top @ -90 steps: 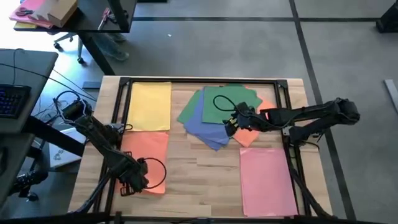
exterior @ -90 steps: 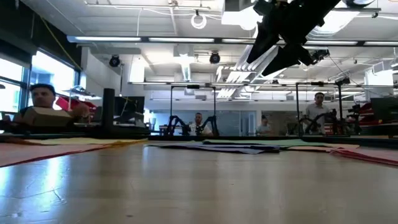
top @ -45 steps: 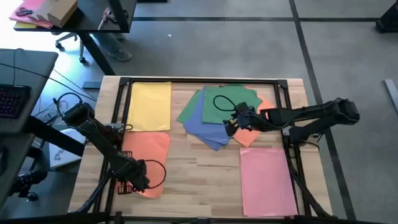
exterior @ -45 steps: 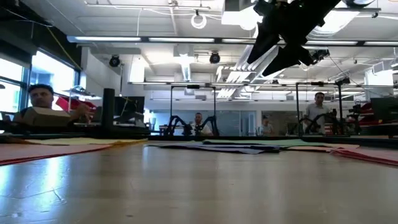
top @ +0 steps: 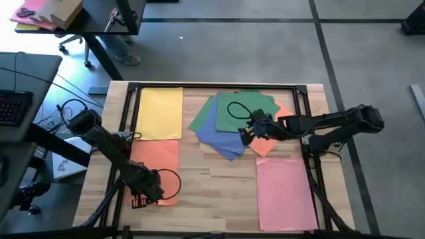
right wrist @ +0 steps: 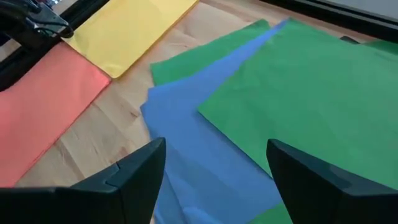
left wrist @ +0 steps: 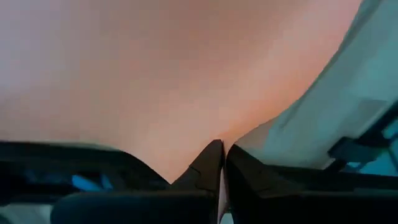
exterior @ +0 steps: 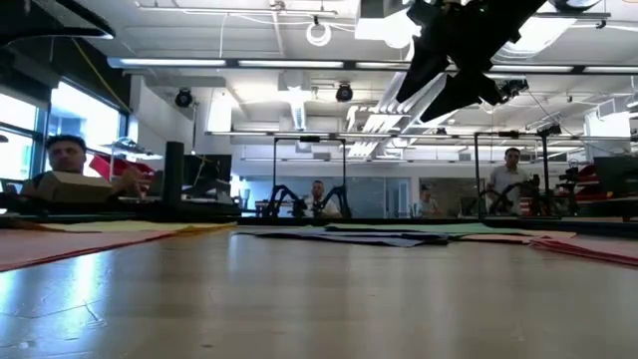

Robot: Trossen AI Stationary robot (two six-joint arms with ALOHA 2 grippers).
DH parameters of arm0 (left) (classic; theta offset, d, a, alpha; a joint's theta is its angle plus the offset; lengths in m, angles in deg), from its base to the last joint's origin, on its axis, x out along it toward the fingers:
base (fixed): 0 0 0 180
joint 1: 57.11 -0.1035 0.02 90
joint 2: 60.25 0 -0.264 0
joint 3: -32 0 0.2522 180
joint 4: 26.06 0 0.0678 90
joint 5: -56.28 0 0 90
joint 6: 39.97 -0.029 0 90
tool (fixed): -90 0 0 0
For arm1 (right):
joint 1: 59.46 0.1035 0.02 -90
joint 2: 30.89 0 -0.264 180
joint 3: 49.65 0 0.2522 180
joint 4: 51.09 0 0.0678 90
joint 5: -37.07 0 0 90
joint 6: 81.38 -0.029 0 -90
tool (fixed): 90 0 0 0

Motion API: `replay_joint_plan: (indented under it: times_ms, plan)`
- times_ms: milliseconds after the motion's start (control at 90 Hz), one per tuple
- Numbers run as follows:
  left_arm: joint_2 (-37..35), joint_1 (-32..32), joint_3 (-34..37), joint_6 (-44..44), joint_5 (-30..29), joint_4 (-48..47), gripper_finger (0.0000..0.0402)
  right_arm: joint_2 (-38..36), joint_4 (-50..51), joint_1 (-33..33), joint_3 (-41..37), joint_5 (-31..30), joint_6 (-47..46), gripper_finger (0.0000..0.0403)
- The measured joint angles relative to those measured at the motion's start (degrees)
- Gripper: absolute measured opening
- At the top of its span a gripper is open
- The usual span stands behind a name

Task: Organize paper
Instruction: Stack the orange paper on top of the other orange paper

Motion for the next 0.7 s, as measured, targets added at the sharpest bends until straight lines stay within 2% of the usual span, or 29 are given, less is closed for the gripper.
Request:
replay_joint_plan:
  times_ms: [167,700]
  plan:
    - [0.00,0.00,0.00,2.86,1.90,-0.12,0.0000,0.00,-0.01,0.00,0.00,0.04,0.00,0.0264]
    - [-0.04,0.15,0.00,7.97,1.79,-0.64,0.0000,0.00,0.00,0.04,0.00,1.19,0.01,0.0264]
